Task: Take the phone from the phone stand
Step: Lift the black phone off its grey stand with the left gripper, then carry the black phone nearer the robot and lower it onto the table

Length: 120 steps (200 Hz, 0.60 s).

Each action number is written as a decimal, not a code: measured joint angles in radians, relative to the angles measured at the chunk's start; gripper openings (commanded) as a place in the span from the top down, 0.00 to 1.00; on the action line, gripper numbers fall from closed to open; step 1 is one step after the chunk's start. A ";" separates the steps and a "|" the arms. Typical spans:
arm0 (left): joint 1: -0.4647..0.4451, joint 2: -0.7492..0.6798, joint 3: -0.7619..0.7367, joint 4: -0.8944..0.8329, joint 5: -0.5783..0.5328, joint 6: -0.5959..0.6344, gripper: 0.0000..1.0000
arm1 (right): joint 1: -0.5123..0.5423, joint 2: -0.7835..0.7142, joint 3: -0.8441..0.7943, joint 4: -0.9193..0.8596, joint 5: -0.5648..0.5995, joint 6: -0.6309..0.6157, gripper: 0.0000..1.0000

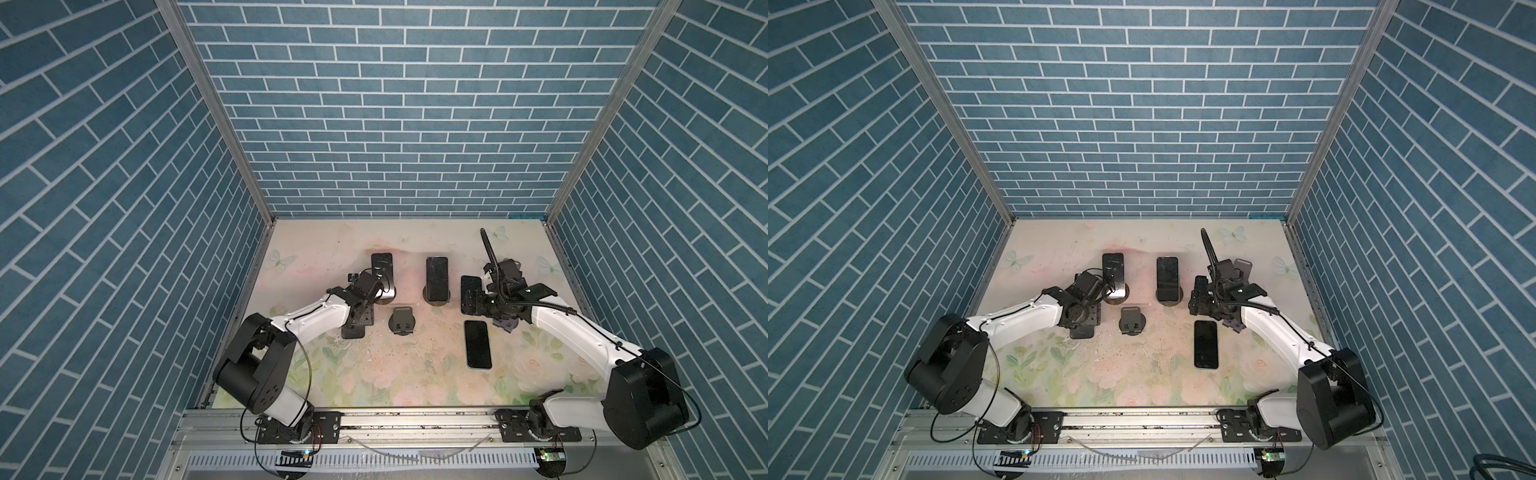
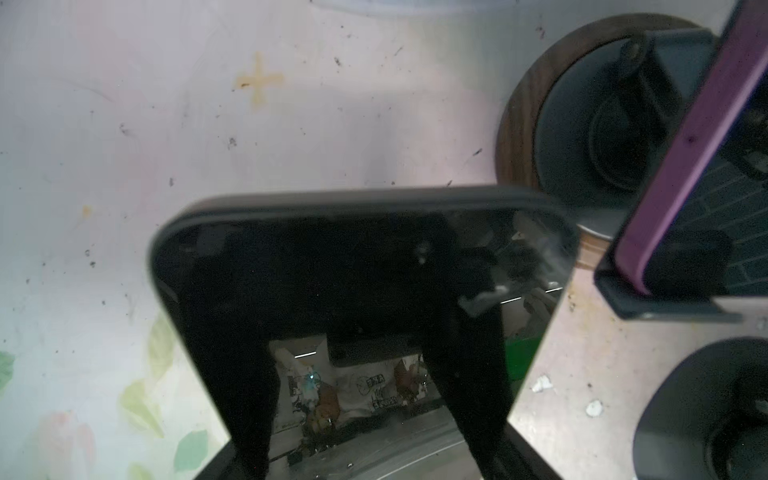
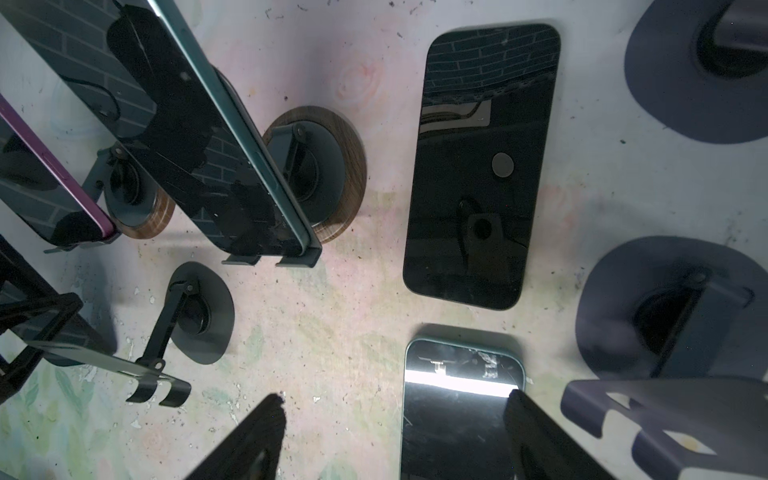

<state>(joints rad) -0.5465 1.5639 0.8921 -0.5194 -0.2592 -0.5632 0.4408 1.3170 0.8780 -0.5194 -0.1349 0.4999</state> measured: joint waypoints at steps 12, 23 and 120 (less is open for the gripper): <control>0.012 0.020 0.011 0.000 0.011 0.014 0.42 | 0.001 0.000 0.002 -0.005 0.002 0.000 0.16; 0.022 0.027 0.013 0.002 0.022 0.027 0.42 | 0.002 0.000 0.005 -0.006 0.004 0.000 0.16; 0.131 0.038 0.003 0.002 0.126 0.123 0.39 | 0.024 0.008 0.019 -0.019 0.020 0.001 0.16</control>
<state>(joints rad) -0.4152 1.6020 0.8955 -0.5179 -0.1337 -0.4400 0.4644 1.3251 0.8970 -0.5388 -0.1150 0.5011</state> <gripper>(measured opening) 0.754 0.837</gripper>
